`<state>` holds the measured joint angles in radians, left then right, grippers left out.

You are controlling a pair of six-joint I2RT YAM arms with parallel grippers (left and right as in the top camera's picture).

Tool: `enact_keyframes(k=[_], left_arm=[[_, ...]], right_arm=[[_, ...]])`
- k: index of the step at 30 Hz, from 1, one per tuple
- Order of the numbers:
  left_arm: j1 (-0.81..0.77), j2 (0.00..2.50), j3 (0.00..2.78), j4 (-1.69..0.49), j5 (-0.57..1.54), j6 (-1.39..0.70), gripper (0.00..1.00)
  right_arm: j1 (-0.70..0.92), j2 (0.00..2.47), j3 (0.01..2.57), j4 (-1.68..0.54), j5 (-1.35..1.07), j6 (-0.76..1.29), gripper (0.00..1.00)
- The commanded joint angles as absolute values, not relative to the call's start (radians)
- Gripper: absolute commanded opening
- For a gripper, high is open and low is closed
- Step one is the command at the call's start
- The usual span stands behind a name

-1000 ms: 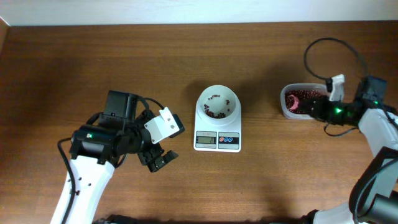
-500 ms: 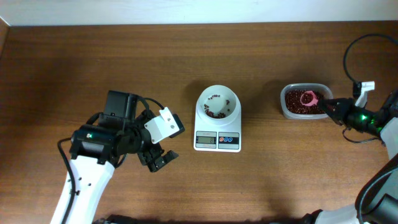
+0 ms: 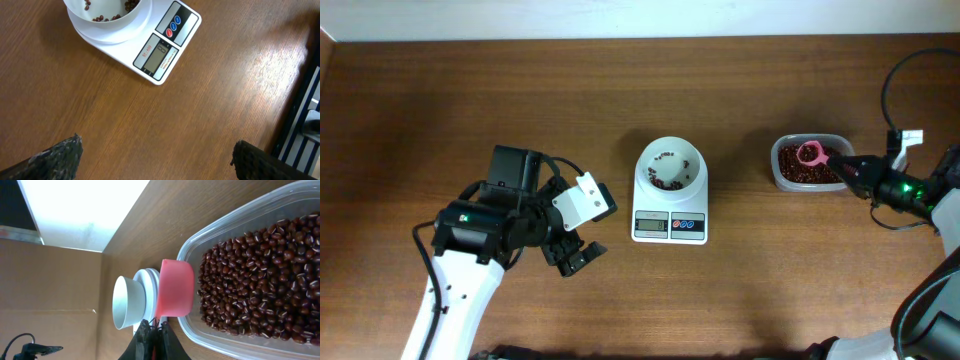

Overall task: Scoop and weigh 50g on scale
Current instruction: 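Lift the filled scoop and carry it left toward the scale bowl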

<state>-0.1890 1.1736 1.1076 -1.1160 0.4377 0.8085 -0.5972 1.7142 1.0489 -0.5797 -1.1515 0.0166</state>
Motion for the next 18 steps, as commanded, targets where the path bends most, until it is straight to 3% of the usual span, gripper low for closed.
enact_keyframes(k=[1,2,5,7,9,11,14,16,18], left_arm=[[-0.185,1.172,1.099,-1.115,0.449,0.825,0.99],[-0.185,1.172,1.099,-1.115,0.449,0.825,0.99],[-0.185,1.172,1.099,-1.115,0.449,0.825,0.99],[-0.185,1.172,1.099,-1.115,0.449,0.825,0.99],[-0.185,1.172,1.099,-1.115,0.449,0.825,0.99],[-0.185,1.172,1.099,-1.115,0.449,0.825,0.99],[-0.185,1.172,1.099,-1.115,0.449,0.825,0.99],[-0.185,1.172,1.099,-1.116,0.449,0.825,0.99],[-0.185,1.172,1.099,-1.115,0.449,0.825,0.99]], right_arm=[[-0.603,1.723,1.044,-0.569,-1.003,0.016,0.04],[-0.603,1.723,1.044,-0.578,-0.892,0.016,0.04],[-0.603,1.723,1.044,-0.568,-1.048,-0.051,0.04],[-0.604,1.723,1.044,-0.562,-0.926,-0.043,0.04],[-0.603,1.723,1.044,-0.563,-0.983,-0.077,0.04],[-0.604,1.723,1.044,-0.562,-0.834,-0.017,0.04],[-0.603,1.723,1.044,-0.561,-0.986,-0.151,0.04],[-0.603,1.723,1.044,-0.562,-0.847,-0.048,0.04],[-0.604,1.723,1.044,-0.564,-0.881,-0.047,0.04]])
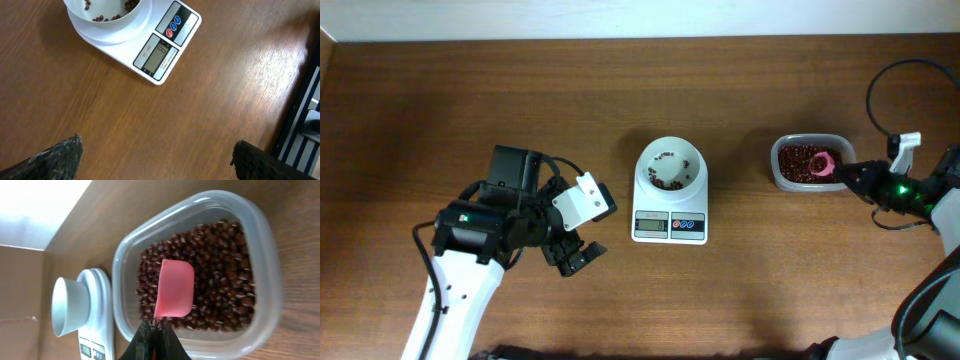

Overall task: Scoop and weigh 50g on scale
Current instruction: 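Lift the filled scoop and carry it left toward the scale bowl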

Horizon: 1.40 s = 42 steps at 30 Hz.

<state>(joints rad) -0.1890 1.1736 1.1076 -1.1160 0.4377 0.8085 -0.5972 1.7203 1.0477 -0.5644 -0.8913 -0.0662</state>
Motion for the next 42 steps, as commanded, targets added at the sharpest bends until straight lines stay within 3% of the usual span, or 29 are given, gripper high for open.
enact_keyframes(k=[1,6,20,34,42], left_arm=[[-0.185,1.172,1.099,-1.115,0.449,0.825,0.99],[-0.185,1.172,1.099,-1.115,0.449,0.825,0.99],[-0.185,1.172,1.099,-1.115,0.449,0.825,0.99],[-0.185,1.172,1.099,-1.115,0.449,0.825,0.99],[-0.185,1.172,1.099,-1.115,0.449,0.825,0.99]], right_arm=[[-0.604,1.723,1.044,-0.561,-0.916,-0.047,0.04],[-0.604,1.723,1.044,-0.561,-1.134,-0.043,0.04],[-0.568,1.723,1.044,-0.565,-1.314,0.043,0.04],[-0.247,1.723,1.044,-0.538,-1.313,0.044,0.04],[-0.089,1.723,1.044,-0.356,-1.266,0.23,0.04]])
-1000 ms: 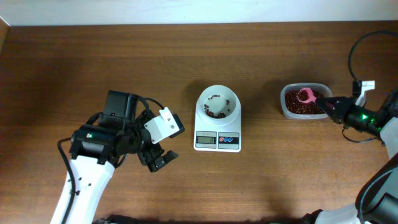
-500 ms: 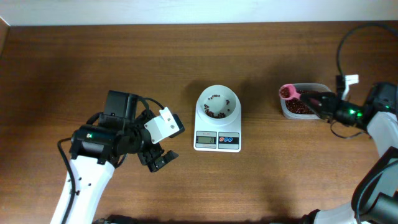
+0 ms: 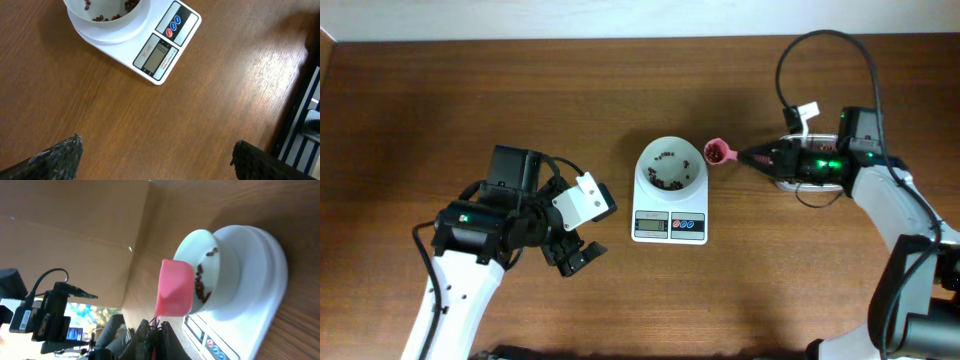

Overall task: Scoop and weigh 50g on scale
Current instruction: 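Lift the filled scoop and carry it left toward the scale bowl, then tip the scoop over the white bowl to pour beans in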

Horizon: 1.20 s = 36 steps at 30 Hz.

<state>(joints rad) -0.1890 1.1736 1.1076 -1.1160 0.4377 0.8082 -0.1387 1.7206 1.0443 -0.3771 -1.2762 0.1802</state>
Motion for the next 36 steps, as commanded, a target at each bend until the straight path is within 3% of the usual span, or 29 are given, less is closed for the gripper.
enact_keyframes(k=[1,9,16,20,26,30,36], left_arm=[[-0.185,1.172,1.099,-1.115,0.449,0.825,0.99],[-0.185,1.172,1.099,-1.115,0.449,0.825,0.99],[-0.185,1.172,1.099,-1.115,0.449,0.825,0.99],[-0.185,1.172,1.099,-1.115,0.449,0.825,0.99],[-0.185,1.172,1.099,-1.115,0.449,0.825,0.99],[-0.185,1.172,1.099,-1.115,0.449,0.825,0.99],[-0.185,1.172,1.099,-1.115,0.449,0.825,0.99]], right_arm=[[-0.076,1.723,1.044,-0.353,-1.26,0.23,0.04],[0.081,1.723,1.044,-0.239,-1.062,0.213,0.04],[0.165,1.723,1.044,-0.142,-0.863,-0.083,0.04],[0.165,1.723,1.044,-0.142,-0.859,-0.196,0.04],[0.165,1.723,1.044,-0.162,-0.859,-0.207,0.04],[0.165,1.723,1.044,-0.229,-0.859,-0.395,0.04],[0.165,1.723,1.044,-0.231,-0.864,-0.472,0.04]])
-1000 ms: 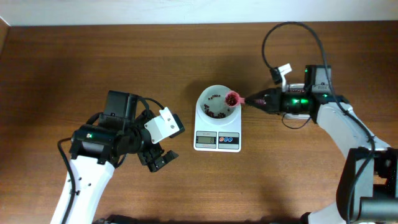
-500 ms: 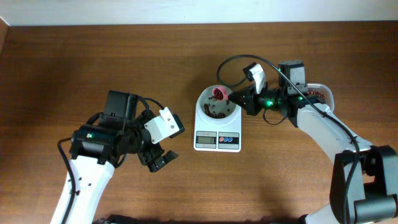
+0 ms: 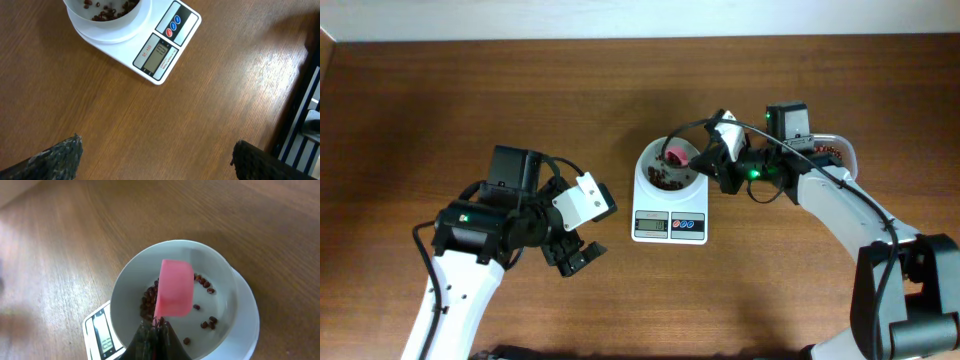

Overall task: Scoop and weigh 50g on scale
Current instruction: 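Tip the scoop over the white bowl to pour beans in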

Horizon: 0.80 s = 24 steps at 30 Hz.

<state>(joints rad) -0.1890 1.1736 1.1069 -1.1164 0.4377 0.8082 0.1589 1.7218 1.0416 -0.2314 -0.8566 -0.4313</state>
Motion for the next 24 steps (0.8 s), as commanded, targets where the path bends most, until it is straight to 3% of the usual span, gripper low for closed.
enact_keyframes(k=[1,5,8,12,14,17,19,20,22,24], left_arm=[[-0.185,1.172,1.099,-1.115,0.449,0.825,0.99],[-0.185,1.172,1.099,-1.115,0.449,0.825,0.99],[-0.185,1.172,1.099,-1.115,0.449,0.825,0.99],[-0.185,1.172,1.099,-1.116,0.449,0.825,0.99],[-0.185,1.172,1.099,-1.115,0.449,0.825,0.99],[-0.185,1.172,1.099,-1.115,0.449,0.825,0.99],[-0.185,1.172,1.099,-1.116,0.449,0.825,0.99],[-0.185,1.172,1.099,-1.115,0.449,0.825,0.99],[-0.185,1.172,1.099,-1.115,0.449,0.825,0.99],[-0.185,1.172,1.099,-1.115,0.449,0.825,0.99]], right_arm=[[0.165,1.723,1.044,-0.232,-0.878,-0.472,0.04],[0.163,1.723,1.044,-0.207,-0.849,-0.528,0.04],[0.165,1.723,1.044,-0.239,-1.045,-0.517,0.04],[0.163,1.723,1.044,-0.225,-0.731,-0.516,0.04],[0.164,1.723,1.044,-0.229,-0.859,-0.517,0.04],[0.163,1.723,1.044,-0.179,-0.708,-0.507,0.04],[0.164,1.721,1.044,-0.195,-0.965,-0.45,0.04],[0.163,1.721,1.044,-0.205,-0.974,-0.479,0.04],[0.163,1.722,1.044,-0.177,-0.731,-0.513,0.04],[0.163,1.721,1.044,-0.177,-0.811,-0.482,0.04]])
